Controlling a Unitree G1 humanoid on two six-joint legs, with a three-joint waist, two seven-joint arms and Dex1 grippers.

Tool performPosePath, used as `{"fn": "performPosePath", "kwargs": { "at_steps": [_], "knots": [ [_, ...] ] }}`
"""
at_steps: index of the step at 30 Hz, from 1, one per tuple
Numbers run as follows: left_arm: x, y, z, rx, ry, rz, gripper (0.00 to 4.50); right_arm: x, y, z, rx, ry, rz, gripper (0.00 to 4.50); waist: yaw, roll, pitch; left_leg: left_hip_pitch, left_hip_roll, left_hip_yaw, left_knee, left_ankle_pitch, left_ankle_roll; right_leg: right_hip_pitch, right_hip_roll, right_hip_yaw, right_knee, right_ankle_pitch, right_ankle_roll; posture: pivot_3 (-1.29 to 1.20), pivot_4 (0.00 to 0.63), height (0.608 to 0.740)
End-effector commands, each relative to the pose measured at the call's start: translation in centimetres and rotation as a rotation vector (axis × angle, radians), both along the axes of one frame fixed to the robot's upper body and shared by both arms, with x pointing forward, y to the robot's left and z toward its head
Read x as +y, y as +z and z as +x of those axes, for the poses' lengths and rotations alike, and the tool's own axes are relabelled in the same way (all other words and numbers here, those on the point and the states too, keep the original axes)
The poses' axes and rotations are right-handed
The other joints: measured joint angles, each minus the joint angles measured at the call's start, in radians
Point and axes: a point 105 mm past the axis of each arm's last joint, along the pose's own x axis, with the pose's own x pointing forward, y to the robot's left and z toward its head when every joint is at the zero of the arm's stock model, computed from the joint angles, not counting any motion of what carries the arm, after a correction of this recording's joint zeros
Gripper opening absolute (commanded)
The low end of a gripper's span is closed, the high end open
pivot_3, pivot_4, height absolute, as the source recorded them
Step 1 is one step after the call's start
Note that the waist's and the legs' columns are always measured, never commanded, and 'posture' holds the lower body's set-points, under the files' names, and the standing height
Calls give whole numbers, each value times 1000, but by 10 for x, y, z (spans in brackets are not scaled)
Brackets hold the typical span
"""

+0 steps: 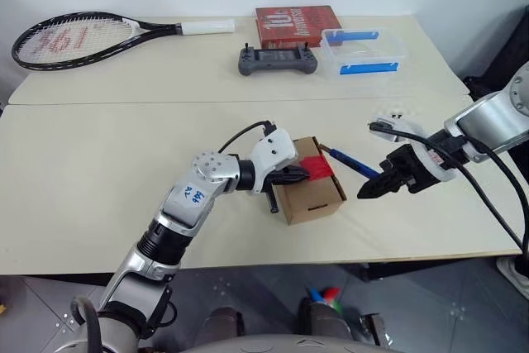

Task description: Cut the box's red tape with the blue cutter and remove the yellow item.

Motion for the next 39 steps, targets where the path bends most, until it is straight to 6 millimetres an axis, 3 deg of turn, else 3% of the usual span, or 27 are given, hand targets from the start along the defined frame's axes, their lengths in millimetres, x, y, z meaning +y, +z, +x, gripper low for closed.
{"fn": "performPosePath", "kwargs": {
  "at_steps": [1,4,7,10,13,18,26,35,37,39],
  "knots": [
    [16,-27,2,92,40,29,0,5,27,8,-149,-7,130,160,0,0,0,0,0,0,0,0,0,0,0,0,0,0,0,0,150,740],
    [29,19,0,57,-33,-173,0,-7,23,26,-316,-93,121,160,-1,0,0,0,0,0,0,0,0,0,0,0,1,0,0,0,150,740],
    [57,43,2,25,-40,-241,0,-20,14,47,-454,-183,109,160,-3,0,1,-2,0,1,0,0,0,-2,0,-1,1,0,0,0,150,740],
    [80,39,4,51,-5,-184,0,-26,-2,61,-501,-241,100,160,-3,0,1,-2,0,2,0,0,0,-3,0,-1,1,0,1,0,150,740],
    [95,14,-1,97,17,-34,0,-27,-25,79,-564,-270,58,160,-3,1,1,-2,0,2,-1,0,0,-3,0,-1,1,1,1,0,150,740],
    [78,-11,-9,127,13,15,0,1,-43,96,-600,-230,98,160,-2,1,1,-2,0,2,-2,0,0,-3,0,-2,0,1,1,0,150,740],
    [48,-20,-18,145,25,-23,0,54,-44,114,-638,-137,171,160,-20,1,1,-1,0,2,-2,1,-1,-3,0,-2,1,1,1,0,150,740],
    [41,-22,-28,158,18,-15,0,71,-50,124,-629,-112,202,160,-33,1,1,0,0,2,-3,1,-1,-3,0,-2,2,1,1,0,150,740],
    [43,-21,-29,150,20,1,0,68,-49,124,-639,-102,194,160,-32,2,1,0,0,2,-2,1,-2,-3,0,-2,3,1,1,0,150,740],
    [53,-10,-28,132,9,5,0,48,-30,123,-679,-102,193,160,-31,2,2,0,0,2,-2,1,-2,-3,0,-2,3,1,1,0,150,740]
  ]
}}
